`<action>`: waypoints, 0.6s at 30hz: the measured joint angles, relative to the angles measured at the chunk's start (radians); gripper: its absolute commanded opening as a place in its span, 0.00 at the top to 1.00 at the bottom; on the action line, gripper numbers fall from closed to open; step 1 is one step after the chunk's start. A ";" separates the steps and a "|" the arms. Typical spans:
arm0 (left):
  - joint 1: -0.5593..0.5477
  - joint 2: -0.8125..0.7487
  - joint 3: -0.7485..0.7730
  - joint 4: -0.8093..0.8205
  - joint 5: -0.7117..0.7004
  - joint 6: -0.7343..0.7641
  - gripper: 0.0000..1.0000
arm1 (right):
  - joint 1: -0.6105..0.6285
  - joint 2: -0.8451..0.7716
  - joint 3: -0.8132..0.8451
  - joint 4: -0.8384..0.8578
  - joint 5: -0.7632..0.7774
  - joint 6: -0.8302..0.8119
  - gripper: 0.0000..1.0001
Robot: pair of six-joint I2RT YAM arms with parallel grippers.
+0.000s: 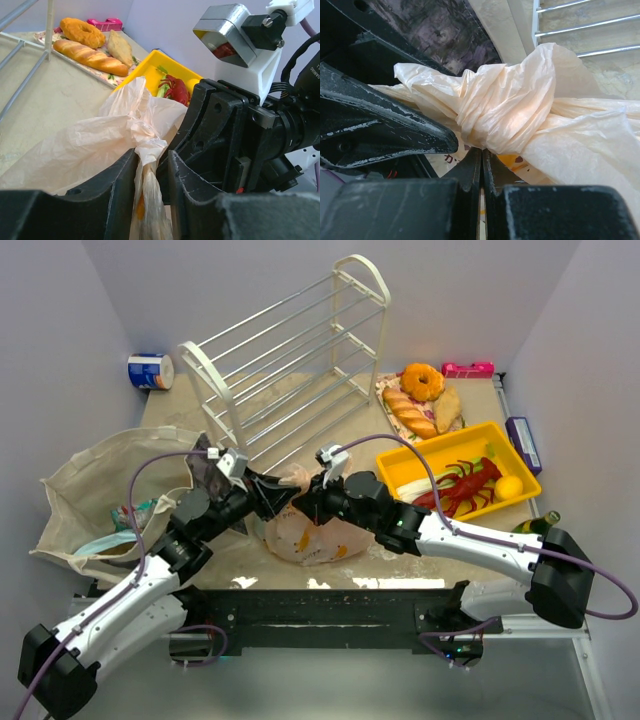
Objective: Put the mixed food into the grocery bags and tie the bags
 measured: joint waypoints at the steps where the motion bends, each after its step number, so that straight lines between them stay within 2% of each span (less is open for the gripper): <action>1: 0.000 0.005 0.003 0.000 0.000 0.000 0.67 | 0.000 0.000 0.001 -0.001 0.000 -0.002 1.00; 4: 0.000 0.023 0.013 0.000 0.001 0.000 0.80 | 0.000 0.000 0.006 -0.006 0.000 -0.008 1.00; 5: 0.000 0.032 0.017 0.000 0.002 0.000 0.90 | 0.000 0.000 0.006 -0.007 0.000 -0.011 1.00; 7: 0.000 0.051 0.024 0.001 0.004 -0.002 1.00 | 0.000 0.000 0.007 -0.013 0.001 -0.015 1.00; 15: 0.000 0.055 0.016 0.027 0.008 0.009 1.00 | 0.002 -0.030 0.007 -0.075 0.082 -0.028 0.99; 16: 0.000 0.034 0.002 0.046 0.003 0.010 1.00 | 0.002 -0.045 0.007 -0.079 0.106 -0.027 0.92; 17: 0.000 0.009 -0.014 0.063 0.001 0.010 1.00 | 0.002 -0.057 0.007 -0.082 0.116 -0.027 0.75; 18: 0.000 -0.013 -0.030 0.082 -0.001 0.010 1.00 | 0.002 -0.073 0.007 -0.083 0.130 -0.024 0.54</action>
